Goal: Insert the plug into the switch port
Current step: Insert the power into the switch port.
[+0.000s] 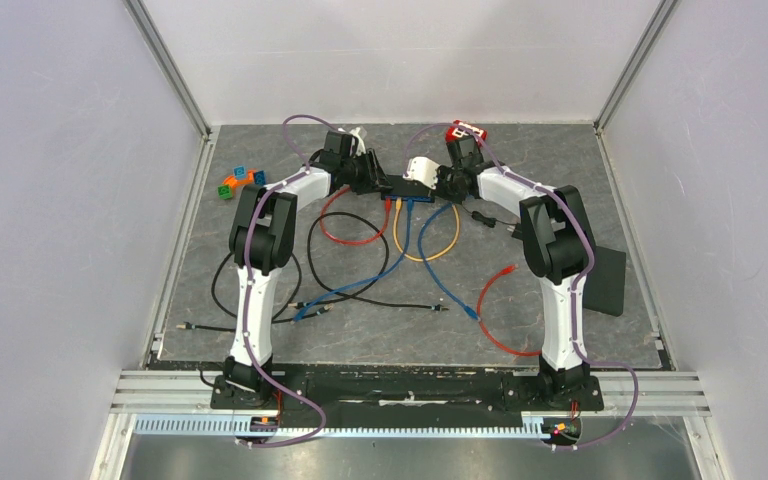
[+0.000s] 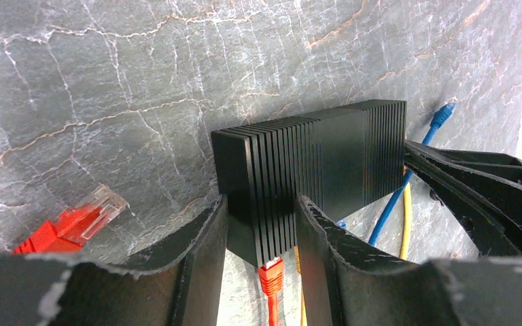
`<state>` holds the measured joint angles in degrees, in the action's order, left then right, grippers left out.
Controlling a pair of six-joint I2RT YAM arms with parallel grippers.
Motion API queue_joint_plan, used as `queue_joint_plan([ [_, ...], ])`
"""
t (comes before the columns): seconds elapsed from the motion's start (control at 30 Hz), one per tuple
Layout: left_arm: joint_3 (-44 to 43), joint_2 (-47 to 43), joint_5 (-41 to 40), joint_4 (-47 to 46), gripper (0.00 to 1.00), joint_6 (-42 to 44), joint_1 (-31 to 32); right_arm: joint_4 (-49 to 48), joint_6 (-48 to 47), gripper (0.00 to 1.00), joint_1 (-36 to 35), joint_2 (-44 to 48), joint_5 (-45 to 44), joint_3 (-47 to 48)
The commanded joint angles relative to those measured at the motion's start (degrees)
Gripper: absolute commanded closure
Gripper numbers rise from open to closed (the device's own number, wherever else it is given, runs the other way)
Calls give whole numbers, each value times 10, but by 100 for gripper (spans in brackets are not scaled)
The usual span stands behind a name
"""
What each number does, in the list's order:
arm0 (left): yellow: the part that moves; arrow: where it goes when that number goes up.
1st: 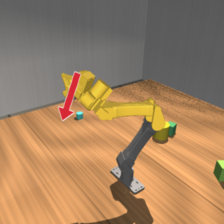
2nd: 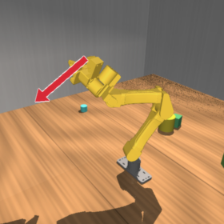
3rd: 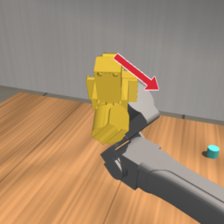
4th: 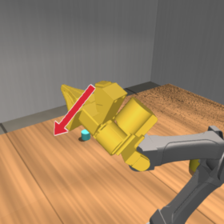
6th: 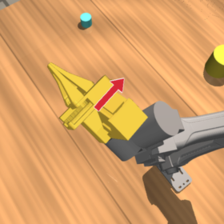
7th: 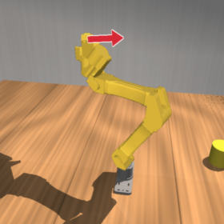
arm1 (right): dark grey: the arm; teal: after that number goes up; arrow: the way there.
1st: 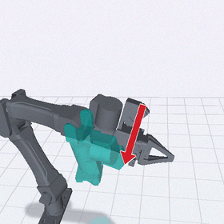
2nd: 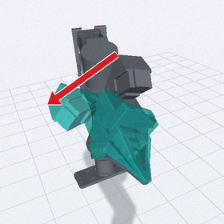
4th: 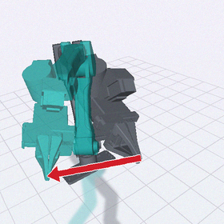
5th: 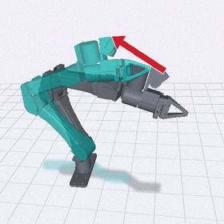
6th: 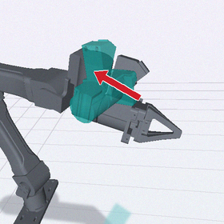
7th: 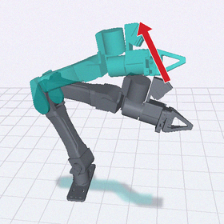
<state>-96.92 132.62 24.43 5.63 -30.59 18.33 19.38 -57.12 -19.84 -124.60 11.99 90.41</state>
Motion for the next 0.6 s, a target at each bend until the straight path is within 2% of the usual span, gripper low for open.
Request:
queue_joint_plan([
  [0.0, -36, 17, 21, 4, 52, 15, -3, -9, -32, 100, -7, -10, 27, 9],
  [0.33, -43, 21, 26, 5, 50, 19, -5, -3, -31, 100, -13, -29, -14, 34],
  [0.57, -47, 27, 26, 12, 50, 18, -5, -19, -21, 100, -13, -21, -11, 32],
])
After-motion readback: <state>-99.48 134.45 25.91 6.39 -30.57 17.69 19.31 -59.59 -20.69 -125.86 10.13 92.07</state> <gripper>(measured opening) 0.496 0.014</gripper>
